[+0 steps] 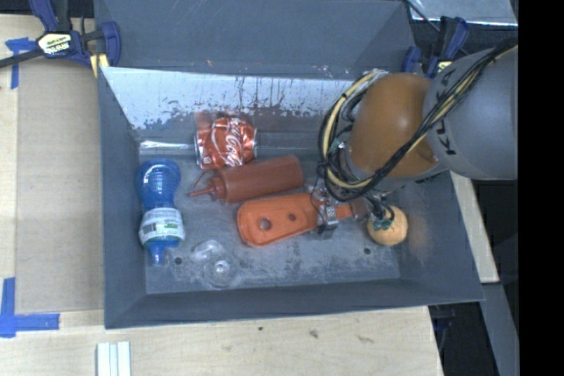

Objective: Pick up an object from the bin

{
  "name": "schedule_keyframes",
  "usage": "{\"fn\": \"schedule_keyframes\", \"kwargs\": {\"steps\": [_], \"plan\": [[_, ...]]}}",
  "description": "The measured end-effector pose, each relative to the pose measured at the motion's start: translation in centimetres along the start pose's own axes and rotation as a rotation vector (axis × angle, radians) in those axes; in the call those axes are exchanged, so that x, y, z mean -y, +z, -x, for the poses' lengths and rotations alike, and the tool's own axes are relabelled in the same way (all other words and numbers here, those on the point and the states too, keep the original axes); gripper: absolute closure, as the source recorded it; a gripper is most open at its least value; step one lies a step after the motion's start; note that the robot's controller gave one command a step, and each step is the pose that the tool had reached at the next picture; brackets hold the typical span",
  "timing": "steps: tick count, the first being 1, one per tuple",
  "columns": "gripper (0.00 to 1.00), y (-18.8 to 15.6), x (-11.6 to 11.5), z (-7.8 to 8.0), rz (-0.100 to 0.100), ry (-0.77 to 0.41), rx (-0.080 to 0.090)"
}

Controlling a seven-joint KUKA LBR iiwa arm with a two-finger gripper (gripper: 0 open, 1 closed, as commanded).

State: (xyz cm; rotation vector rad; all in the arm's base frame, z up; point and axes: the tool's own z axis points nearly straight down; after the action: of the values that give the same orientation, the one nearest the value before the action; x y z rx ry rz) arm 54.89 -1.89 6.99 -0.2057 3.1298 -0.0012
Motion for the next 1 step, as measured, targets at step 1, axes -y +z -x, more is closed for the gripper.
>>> {"fn": "schedule_keyframes", "kwargs": {"steps": [1], "plan": [[1.0, 0.0, -0.01, 0.0, 0.0, 0.0, 0.0]]}}
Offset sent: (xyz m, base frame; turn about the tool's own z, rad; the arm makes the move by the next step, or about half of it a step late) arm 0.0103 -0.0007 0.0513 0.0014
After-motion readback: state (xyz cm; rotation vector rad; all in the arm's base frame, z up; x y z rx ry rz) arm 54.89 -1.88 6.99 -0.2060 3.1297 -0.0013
